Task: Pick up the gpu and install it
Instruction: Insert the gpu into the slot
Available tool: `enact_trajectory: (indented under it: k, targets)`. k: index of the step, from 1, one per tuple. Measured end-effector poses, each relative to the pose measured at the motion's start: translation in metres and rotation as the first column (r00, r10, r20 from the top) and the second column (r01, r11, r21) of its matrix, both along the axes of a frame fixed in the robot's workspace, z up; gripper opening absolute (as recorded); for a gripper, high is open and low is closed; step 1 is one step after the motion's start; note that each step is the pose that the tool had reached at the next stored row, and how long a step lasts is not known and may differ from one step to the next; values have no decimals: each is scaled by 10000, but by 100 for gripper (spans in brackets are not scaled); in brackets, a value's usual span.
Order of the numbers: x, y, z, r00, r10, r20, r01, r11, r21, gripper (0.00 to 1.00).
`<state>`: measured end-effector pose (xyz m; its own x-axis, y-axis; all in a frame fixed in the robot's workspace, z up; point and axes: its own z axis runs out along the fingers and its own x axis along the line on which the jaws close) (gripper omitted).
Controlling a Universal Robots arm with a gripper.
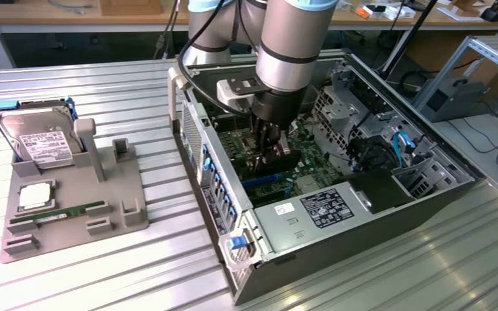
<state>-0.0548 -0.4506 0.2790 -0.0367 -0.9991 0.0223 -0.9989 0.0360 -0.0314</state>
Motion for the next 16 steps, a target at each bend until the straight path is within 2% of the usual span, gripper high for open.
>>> enact_trajectory:
  k: [16]
  targets:
    - [-1, 2, -24, 10000, -55, 1, 55, 10000, 2, 27]
